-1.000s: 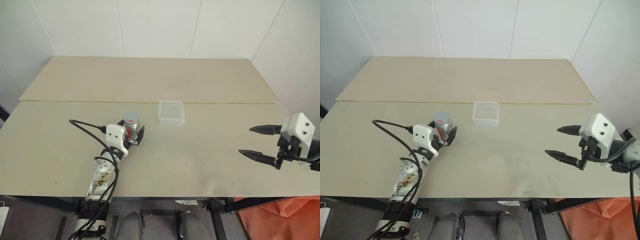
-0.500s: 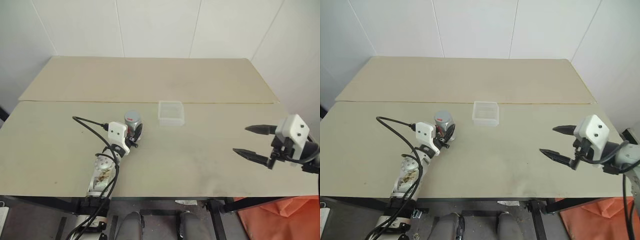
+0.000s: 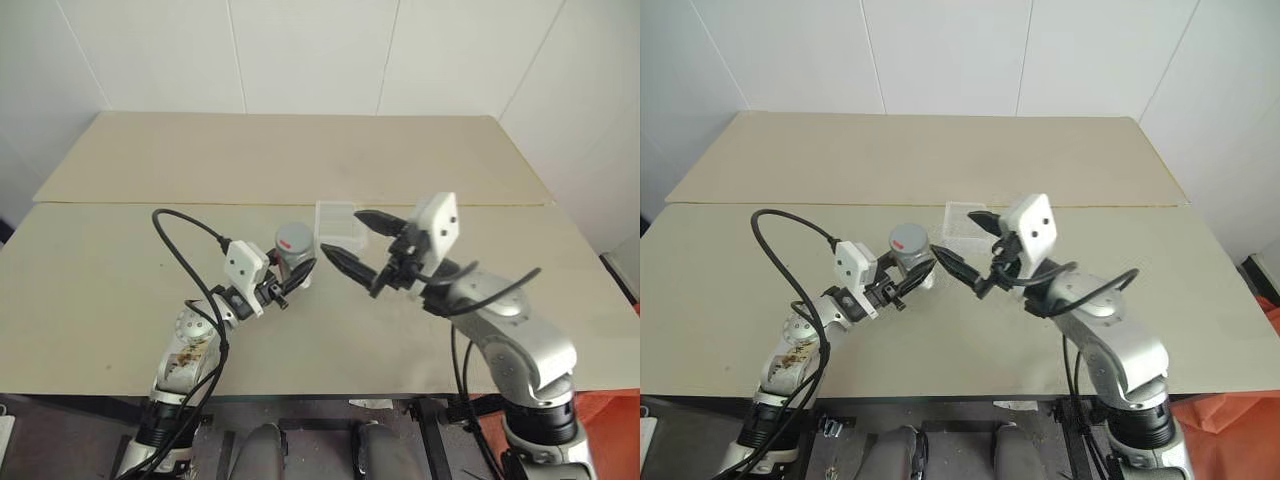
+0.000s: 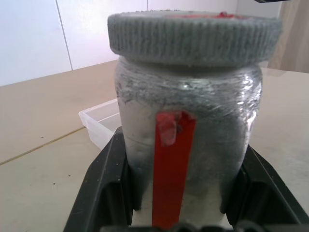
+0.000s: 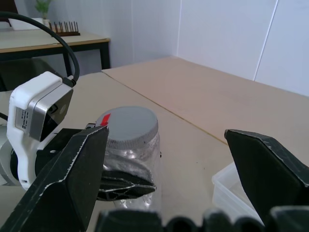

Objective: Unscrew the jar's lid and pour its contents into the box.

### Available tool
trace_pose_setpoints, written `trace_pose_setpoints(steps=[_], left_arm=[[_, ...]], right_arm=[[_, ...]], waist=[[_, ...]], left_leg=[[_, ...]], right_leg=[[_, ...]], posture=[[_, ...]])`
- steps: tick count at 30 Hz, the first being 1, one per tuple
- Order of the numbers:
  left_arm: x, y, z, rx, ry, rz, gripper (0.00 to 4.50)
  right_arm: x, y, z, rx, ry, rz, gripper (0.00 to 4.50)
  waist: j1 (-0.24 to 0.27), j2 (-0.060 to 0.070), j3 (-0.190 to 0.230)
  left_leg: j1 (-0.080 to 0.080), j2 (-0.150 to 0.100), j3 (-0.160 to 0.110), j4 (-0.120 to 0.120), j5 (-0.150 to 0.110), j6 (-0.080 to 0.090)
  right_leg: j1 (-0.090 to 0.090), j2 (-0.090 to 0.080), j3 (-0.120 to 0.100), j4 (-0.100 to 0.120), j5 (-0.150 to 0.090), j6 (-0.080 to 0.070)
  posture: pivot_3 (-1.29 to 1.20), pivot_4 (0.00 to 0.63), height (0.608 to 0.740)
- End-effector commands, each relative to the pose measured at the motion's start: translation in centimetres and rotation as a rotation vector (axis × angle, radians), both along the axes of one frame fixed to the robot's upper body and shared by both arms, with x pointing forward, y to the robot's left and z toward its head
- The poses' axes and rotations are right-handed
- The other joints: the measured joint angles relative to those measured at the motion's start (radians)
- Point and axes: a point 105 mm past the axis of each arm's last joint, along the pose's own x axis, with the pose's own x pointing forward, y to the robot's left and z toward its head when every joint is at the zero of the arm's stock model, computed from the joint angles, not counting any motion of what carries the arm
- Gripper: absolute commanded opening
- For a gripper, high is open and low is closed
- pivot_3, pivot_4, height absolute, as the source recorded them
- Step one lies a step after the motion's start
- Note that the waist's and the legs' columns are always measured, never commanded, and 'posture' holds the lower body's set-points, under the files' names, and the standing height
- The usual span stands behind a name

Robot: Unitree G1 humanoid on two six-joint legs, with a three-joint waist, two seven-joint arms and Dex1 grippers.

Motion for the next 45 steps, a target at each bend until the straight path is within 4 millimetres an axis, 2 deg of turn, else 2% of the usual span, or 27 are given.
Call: trace_pose_setpoints(steps=[1, 9, 29, 32, 35, 36, 43, 45], left_arm=[[-0.7, -1.0, 1.3, -0.006, -0.053, -0.034, 1.94], [-0.9, -2.1, 1.3, -0.024, -0.052, -0.059, 1.94], [-1.3, -2.7, 0.8, -0.019, -0.039, -0.071, 1.94], [-1.4, -2.9, 0.9, -0.034, -0.036, -0.076, 1.94], [-1.4, -3.0, 0.9, -0.034, -0.038, -0.079, 1.94], [-1.4, -3.1, 0.9, -0.033, -0.038, -0.08, 1.94], [-1.6, -3.3, 0.7, -0.019, -0.038, -0.096, 1.94], [-2.2, -3.3, 0.6, -0.011, -0.034, -0.138, 1.94]], right_arm=[[-1.1, 0.7, 1.2, 0.019, -0.064, 0.022, 4.5], [-1.4, 2.5, 0.6, -0.004, -0.073, 0.082, 4.5], [-0.3, 2.9, 0.0, -0.002, -0.075, 0.071, 4.5], [-0.4, 2.9, -0.3, -0.01, -0.076, 0.077, 3.87], [-0.4, 2.9, -0.5, -0.015, -0.075, 0.078, 2.87], [-0.4, 2.8, -0.6, -0.021, -0.075, 0.074, 2.73], [-0.1, 2.6, -1.0, -0.049, -0.072, 0.061, 2.73], [-0.5, 2.5, -1.1, -0.056, -0.052, 0.141, 2.73]], waist=[[-0.001, 0.0, 0.0], [-0.005, 0.0, 0.0], [-0.006, 0.0, 0.0], [-0.006, 0.0, 0.0], [-0.006, 0.0, 0.0], [-0.006, 0.0, 0.0], [-0.006, 0.0, 0.0], [-0.006, 0.0, 0.0]], left_leg=[[0.0, 0.0, 0.0, 0.0, 0.0, 0.0], [0.001, 0.002, 0.0, 0.0, 0.0, 0.0], [0.001, 0.003, 0.0, -0.001, 0.0, 0.0], [0.001, 0.003, 0.0, -0.001, 0.0, 0.0], [0.001, 0.003, 0.0, -0.001, 0.0, 0.0], [0.001, 0.003, 0.0, -0.001, 0.0, 0.0], [0.001, 0.003, 0.0, -0.001, 0.0, 0.0], [0.001, 0.003, 0.0, -0.001, 0.0, 0.0]], right_leg=[[0.0, 0.0, 0.0, 0.0, 0.0, 0.0], [0.0, 0.003, 0.0, 0.001, 0.0, 0.0], [0.0, 0.004, 0.0, 0.0, -0.001, 0.001], [0.0, 0.004, 0.0, 0.0, -0.001, 0.001], [0.0, 0.004, 0.0, 0.0, -0.001, 0.001], [0.0, 0.004, 0.0, 0.0, -0.001, 0.001], [-0.001, 0.004, 0.0, 0.0, -0.001, 0.001], [-0.001, 0.004, 0.0, 0.0, -0.001, 0.001]], posture=[[0.0, 0.15, 0.74], [0.0, 0.15, 0.74], [0.0, 0.15, 0.74], [0.0, 0.15, 0.74], [0.0, 0.15, 0.74], [0.0, 0.15, 0.74], [0.0, 0.15, 0.74], [0.0, 0.15, 0.74]])
